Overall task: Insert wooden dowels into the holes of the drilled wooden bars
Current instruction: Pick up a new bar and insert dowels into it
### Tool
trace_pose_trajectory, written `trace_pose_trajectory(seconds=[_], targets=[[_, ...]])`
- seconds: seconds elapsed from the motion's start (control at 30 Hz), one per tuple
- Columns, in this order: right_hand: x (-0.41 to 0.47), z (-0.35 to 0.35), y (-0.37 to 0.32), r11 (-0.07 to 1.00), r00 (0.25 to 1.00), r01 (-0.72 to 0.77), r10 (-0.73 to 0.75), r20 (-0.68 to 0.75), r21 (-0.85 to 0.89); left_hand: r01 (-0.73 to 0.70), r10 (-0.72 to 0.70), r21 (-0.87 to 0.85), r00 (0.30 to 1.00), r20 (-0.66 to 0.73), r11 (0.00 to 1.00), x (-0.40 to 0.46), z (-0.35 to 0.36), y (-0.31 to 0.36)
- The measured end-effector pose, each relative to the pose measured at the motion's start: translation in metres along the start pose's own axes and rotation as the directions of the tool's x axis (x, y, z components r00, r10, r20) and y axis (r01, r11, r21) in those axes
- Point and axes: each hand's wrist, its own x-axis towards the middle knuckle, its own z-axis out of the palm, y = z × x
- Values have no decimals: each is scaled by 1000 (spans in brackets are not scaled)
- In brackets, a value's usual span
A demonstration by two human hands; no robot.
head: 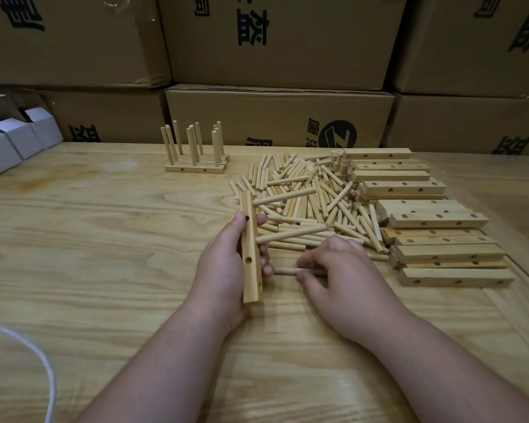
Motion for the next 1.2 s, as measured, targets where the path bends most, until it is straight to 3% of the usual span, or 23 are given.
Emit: trace_pose_trajectory(seconds=[0.2, 0.43, 0.6, 0.73, 0.93, 1.2], targets=[[1, -1, -1, 998, 1000, -1, 1, -5, 68, -7, 6, -75, 1000, -15, 997, 2, -3, 0], [0, -4, -1, 964, 996, -31, 51, -68, 264, -29, 17, -142, 996, -86, 989, 4, -3, 3], [-4, -9, -8, 879, 993, 77, -24, -118, 471, -36, 22, -146, 995, -96, 989, 4, -2, 4], [-6, -11, -11, 827, 994, 112, -91, -66, 551, -37, 27, -109, 995, -95, 993, 3, -2, 3], [-8, -12, -14, 824, 990, 137, -132, -49, 550, -67, 59, -105, 996, -72, 992, 3, -2, 1], [-10, -15, -19, 845, 956, 294, -250, -156, 446, -79, 72, -99, 994, -78, 992, 3, -2, 0]])
